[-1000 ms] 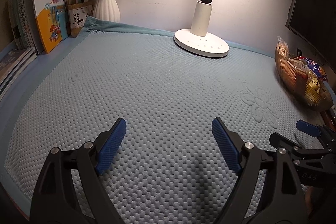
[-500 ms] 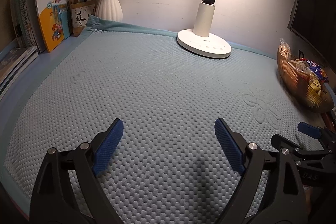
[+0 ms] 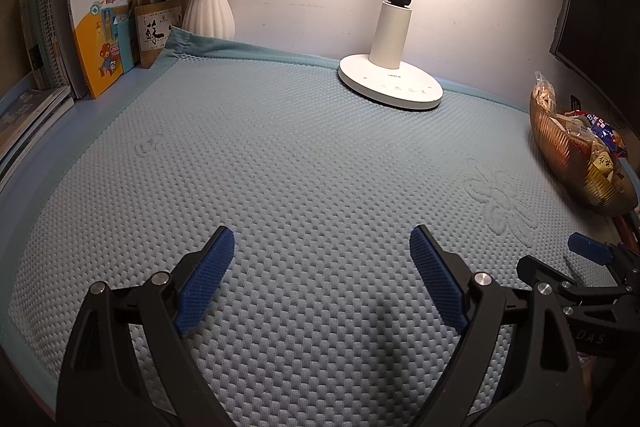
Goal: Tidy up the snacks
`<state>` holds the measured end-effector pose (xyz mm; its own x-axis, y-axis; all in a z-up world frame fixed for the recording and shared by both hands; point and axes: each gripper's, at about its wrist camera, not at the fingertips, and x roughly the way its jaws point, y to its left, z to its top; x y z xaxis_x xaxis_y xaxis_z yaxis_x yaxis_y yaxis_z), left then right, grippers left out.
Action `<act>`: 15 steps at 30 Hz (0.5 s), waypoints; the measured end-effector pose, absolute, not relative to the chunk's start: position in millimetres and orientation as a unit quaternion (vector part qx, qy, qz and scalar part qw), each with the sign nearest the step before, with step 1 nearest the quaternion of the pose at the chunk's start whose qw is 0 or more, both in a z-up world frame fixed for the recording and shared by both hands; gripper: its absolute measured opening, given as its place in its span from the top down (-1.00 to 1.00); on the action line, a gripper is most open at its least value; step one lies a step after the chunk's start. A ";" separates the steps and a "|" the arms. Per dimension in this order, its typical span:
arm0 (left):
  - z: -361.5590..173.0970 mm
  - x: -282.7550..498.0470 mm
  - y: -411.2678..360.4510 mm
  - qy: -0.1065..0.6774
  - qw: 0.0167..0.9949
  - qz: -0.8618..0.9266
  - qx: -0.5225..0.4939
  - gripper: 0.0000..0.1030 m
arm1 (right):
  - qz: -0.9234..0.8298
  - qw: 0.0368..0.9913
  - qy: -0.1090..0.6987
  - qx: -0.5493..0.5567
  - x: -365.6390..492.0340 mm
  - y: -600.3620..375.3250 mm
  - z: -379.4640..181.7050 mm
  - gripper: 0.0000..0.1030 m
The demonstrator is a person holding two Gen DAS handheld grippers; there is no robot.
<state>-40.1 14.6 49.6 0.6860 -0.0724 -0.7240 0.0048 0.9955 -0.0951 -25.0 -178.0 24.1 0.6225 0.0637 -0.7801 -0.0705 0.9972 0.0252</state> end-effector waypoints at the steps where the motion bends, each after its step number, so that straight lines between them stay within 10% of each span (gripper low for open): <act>1: 49.2 -40.2 14.4 0.396 0.917 -0.020 -0.043 -0.73 | 0.037 0.901 0.433 -0.004 -25.1 -177.9 24.1 -0.91; 15: 47.7 -39.0 15.0 0.398 0.916 -0.018 -0.042 -0.78 | 0.035 0.900 0.435 -0.002 -25.7 -177.5 24.6 -0.91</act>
<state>-39.0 15.0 47.7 0.6820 -0.0671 -0.7283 -0.0001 0.9958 -0.0919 -25.7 -177.5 24.6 0.6189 0.0603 -0.7832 -0.0646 0.9976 0.0258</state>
